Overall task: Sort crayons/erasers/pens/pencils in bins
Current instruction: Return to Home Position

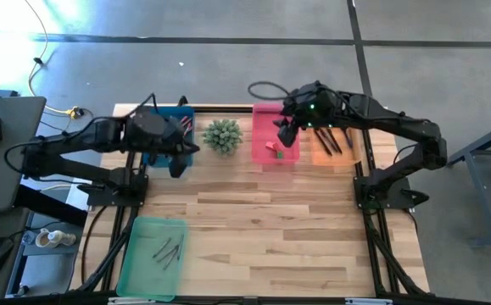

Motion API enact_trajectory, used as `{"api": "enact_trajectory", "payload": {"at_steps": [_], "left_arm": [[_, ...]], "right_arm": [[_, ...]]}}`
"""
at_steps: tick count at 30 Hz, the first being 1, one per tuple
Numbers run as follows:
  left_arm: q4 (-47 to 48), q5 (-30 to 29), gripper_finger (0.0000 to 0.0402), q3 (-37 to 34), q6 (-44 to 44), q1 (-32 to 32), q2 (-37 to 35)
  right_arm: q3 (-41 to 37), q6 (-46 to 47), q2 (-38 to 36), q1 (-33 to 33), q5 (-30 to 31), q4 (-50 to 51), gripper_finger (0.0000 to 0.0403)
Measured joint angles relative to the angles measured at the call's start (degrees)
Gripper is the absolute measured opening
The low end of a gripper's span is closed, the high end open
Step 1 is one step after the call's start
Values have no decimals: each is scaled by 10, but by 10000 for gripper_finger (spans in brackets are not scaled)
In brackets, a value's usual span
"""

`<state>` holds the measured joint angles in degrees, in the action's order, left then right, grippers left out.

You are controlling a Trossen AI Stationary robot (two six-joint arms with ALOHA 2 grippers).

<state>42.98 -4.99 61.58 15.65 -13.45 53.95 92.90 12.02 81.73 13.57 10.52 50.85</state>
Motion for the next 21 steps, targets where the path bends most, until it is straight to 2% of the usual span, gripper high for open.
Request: {"api": "enact_trajectory", "payload": {"at_steps": [8,14,17,21], "left_arm": [[-207,0,0,-168,36,80,-64],[-315,-2,0,-276,37,129,-120],[-350,-2,0,-316,23,155,-153],[-395,-7,0,-363,22,177,-205]], "right_arm": [[0,15,0,-43,41,34,177],[0,20,-7,-50,47,74,173],[0,28,-21,-50,51,101,151],[0,35,-49,-50,59,121,102]]}}
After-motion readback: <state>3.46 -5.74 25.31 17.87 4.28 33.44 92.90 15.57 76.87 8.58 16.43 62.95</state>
